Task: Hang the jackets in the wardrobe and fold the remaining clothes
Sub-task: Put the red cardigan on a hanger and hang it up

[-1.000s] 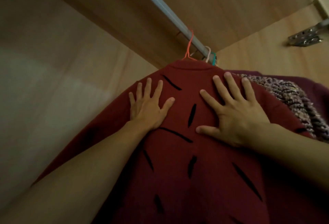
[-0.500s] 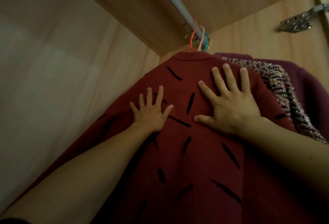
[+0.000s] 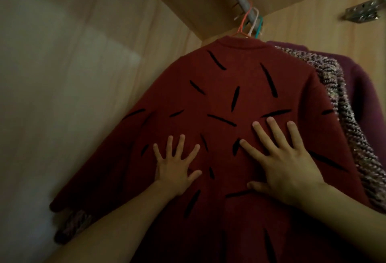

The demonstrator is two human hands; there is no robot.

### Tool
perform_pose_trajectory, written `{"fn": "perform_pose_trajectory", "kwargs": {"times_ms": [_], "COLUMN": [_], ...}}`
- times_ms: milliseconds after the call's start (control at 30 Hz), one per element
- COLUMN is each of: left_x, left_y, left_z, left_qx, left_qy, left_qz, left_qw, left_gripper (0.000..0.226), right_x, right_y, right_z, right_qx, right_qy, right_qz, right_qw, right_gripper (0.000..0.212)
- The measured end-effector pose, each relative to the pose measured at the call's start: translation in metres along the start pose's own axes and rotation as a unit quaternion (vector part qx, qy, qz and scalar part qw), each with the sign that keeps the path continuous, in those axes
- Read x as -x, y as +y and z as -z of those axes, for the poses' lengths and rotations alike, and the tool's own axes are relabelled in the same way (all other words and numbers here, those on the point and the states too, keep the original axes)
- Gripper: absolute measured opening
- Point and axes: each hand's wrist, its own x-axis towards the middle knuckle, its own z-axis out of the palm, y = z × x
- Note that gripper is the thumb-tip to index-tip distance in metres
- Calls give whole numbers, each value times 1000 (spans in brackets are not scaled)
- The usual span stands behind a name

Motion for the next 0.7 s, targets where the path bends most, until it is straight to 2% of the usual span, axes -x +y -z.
{"fn": "perform_pose_trajectory", "kwargs": {"times_ms": [133, 233, 300, 500, 700], "left_x": [14, 32, 46, 78, 121], "left_y": [1, -2, -7, -10, 16], "left_z": [26, 49, 66, 117, 158], "left_qx": [-12, 46, 101, 172, 323], "left_qy": [-105, -131, -125, -96, -28], "left_qz": [-7, -8, 0, 1, -67], "left_qw": [994, 990, 987, 980, 944], "left_gripper": [78, 72, 69, 64, 49], "right_x": [7, 24, 34, 56, 104], "right_y": [-8, -13, -19, -21, -8], "right_z": [5, 12, 21, 52, 76], "right_qx": [-4, -44, -78, -159, -187], "right_qy": [-9, -8, -19, -30, -60], "right_qz": [0, -9, -12, -12, -17], "right_qw": [1000, 999, 997, 987, 980], "right_gripper": [96, 89, 87, 88, 89]}}
